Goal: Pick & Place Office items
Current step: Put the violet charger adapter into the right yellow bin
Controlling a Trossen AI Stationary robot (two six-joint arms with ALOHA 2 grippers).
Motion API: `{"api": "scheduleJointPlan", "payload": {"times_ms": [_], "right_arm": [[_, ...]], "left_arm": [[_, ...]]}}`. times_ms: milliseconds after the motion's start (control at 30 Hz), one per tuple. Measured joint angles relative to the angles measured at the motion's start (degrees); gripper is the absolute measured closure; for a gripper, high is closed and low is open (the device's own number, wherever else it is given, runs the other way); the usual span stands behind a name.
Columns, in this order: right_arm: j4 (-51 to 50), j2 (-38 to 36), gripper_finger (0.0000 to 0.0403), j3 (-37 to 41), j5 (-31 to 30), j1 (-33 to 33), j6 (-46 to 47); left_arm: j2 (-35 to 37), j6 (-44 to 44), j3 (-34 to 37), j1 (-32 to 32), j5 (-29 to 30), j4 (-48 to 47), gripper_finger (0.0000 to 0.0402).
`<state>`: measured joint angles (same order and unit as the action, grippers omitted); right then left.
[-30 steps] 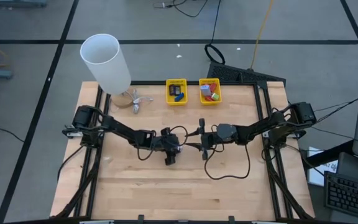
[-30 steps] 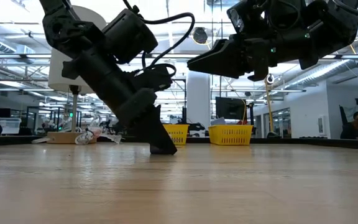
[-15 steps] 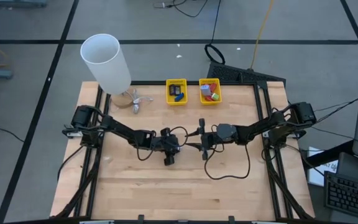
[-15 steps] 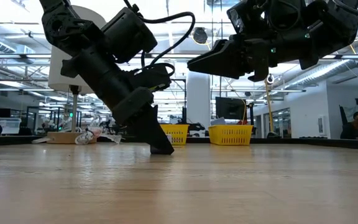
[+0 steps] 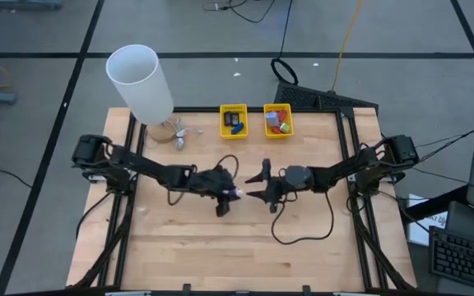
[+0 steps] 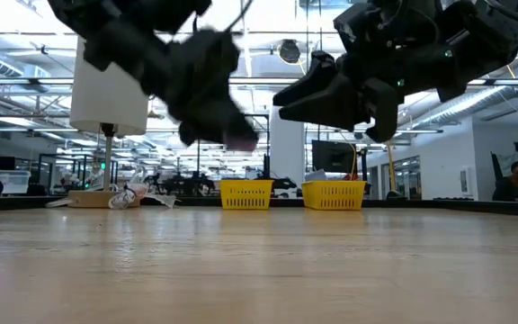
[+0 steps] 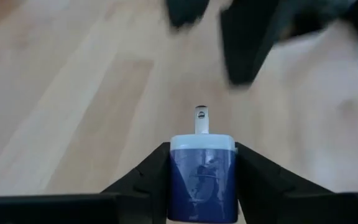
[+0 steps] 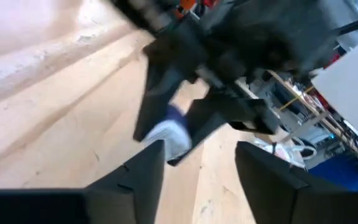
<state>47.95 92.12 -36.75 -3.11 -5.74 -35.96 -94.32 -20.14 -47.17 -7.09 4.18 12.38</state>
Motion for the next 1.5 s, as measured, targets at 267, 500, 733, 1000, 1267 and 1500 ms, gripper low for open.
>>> {"api": "scheduleJointPlan", "payload": {"times_ms": [267,500,733,1000,1267,1500], "right_arm": [[3.45,0.02,0.0135,-0.02,0.08,-2.07,-3.89],[8.24,0.02,0.0134,-0.02,0.04,-3.02,-4.14],[8.43,0.32,0.0149,-0.02,0.17,-3.02,-3.94],[9.83,4.00,0.0152,-1.57,1.87,-3.02,-3.91],[10.81,7.34,0.0187,-4.15,2.83,-3.06,-4.55],[10.56,7.30,0.0261,-4.13,1.42,-3.07,-5.58]], "left_arm": [[3.32,-5.54,-0.12,0.54,-6.26,12.87,0.0265],[2.27,-9.55,-0.07,1.96,-7.64,12.59,0.0263],[2.03,-10.62,-0.09,2.25,-8.65,14.51,0.0264],[1.40,-12.61,-0.12,2.74,-8.45,14.51,0.0264],[1.47,-12.85,-0.12,2.84,-9.04,13.54,0.0264],[1.49,-12.96,-0.16,2.84,-9.10,12.15,0.0251]]}}
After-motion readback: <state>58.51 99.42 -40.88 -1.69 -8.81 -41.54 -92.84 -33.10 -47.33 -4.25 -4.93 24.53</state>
